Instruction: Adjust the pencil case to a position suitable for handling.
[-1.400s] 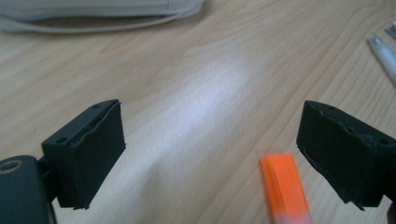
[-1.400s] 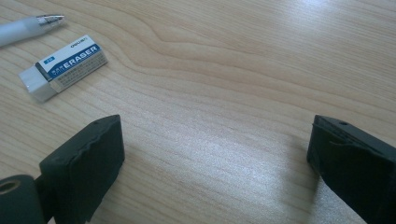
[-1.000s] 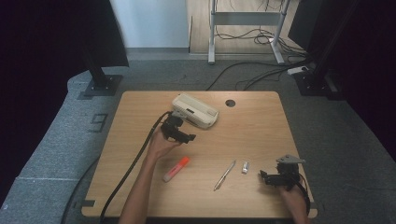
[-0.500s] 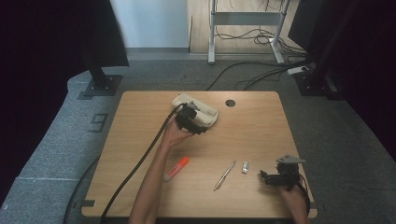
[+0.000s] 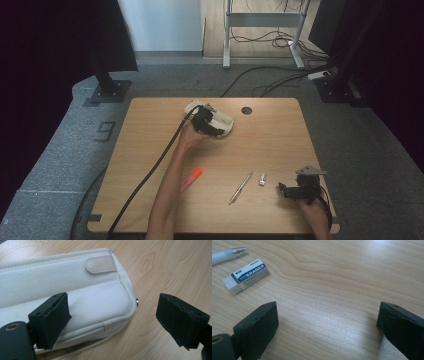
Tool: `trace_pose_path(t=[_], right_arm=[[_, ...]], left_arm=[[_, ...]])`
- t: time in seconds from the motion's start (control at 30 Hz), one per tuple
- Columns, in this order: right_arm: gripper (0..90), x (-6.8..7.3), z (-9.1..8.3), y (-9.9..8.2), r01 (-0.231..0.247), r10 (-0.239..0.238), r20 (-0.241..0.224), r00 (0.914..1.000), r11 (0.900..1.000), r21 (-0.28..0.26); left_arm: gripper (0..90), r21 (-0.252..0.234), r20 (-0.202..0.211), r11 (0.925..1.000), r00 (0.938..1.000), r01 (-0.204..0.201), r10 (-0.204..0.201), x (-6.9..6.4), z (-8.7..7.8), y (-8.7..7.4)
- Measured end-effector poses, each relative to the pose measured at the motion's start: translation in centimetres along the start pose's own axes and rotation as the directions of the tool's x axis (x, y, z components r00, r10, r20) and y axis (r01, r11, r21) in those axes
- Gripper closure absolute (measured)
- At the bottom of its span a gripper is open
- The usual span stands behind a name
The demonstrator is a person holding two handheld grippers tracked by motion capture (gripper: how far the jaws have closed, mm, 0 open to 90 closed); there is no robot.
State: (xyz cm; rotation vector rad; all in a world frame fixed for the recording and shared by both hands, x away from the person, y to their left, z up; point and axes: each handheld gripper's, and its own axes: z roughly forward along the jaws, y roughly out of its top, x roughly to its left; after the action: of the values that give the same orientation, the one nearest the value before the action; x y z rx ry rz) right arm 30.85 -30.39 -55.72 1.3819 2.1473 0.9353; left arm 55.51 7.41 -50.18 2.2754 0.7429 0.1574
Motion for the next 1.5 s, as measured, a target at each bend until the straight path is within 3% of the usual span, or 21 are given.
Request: trace_pose_path(t=[0.3,0.73,0.97,1.1,1.23,1.33,1.37,1.4,1.43,1.47,1.5], right_arm=[[3.4,0.0,0.0,0.0,0.000,0.000,0.000,1.0000,1.0000,0.000],[3.4,0.0,0.0,0.0,-0.001,0.001,-0.001,1.0000,1.0000,0.002],[3.4,0.0,0.0,0.0,-0.001,0.001,-0.001,1.0000,1.0000,0.002],[3.4,0.0,0.0,0.0,-0.002,0.002,-0.001,1.0000,1.0000,0.002],[3.4,0.0,0.0,0.0,-0.002,0.002,-0.001,1.0000,1.0000,0.003],[3.4,0.0,0.0,0.0,-0.001,0.001,0.000,1.0000,1.0000,0.002],[3.4,0.0,0.0,0.0,-0.001,0.001,0.000,1.0000,1.0000,0.003],[3.3,0.0,0.0,0.0,0.000,0.000,0.000,1.0000,1.0000,0.002],[3.3,0.0,0.0,0.0,0.000,0.000,0.000,1.0000,1.0000,0.002],[3.4,0.0,0.0,0.0,0.001,-0.001,0.000,1.0000,1.0000,0.002],[3.4,0.0,0.0,0.0,0.001,-0.001,0.000,1.0000,1.0000,0.002]], left_arm=[[8.3,0.045,-0.007,0.9986,0.9996,-0.027,0.028,-0.7,0.3,-0.4],[8.3,0.047,0.045,0.9973,0.9976,-0.056,0.054,-4.3,-0.5,-1.8],[8.2,0.063,0.062,0.9955,0.9958,-0.071,0.068,-6.5,-1.6,-3.2],[8.4,0.078,0.086,0.9920,0.9920,-0.099,0.093,-7.5,-2.6,-3.8],[9.5,0.071,0.053,0.9930,0.9945,-0.094,0.091,-6.6,-3.4,-3.5],[9.5,0.060,0.020,0.9968,0.9985,-0.052,0.051,-4.5,-3.8,-3.5],[9.6,0.066,-0.006,0.9977,0.9999,-0.014,0.014,-2.8,-3.9,-3.8],[9.6,0.067,-0.011,0.9978,0.9999,0.002,-0.001,-2.0,-3.9,-4.1],[9.6,0.067,-0.011,0.9978,0.9999,0.002,-0.001,-2.0,-3.9,-4.1],[9.9,0.048,-0.002,0.9984,0.9996,0.029,-0.029,-0.6,-4.2,-4.6],[10.5,0.035,0.011,0.9984,0.9989,0.045,-0.045,-0.1,-4.3,-4.7]])
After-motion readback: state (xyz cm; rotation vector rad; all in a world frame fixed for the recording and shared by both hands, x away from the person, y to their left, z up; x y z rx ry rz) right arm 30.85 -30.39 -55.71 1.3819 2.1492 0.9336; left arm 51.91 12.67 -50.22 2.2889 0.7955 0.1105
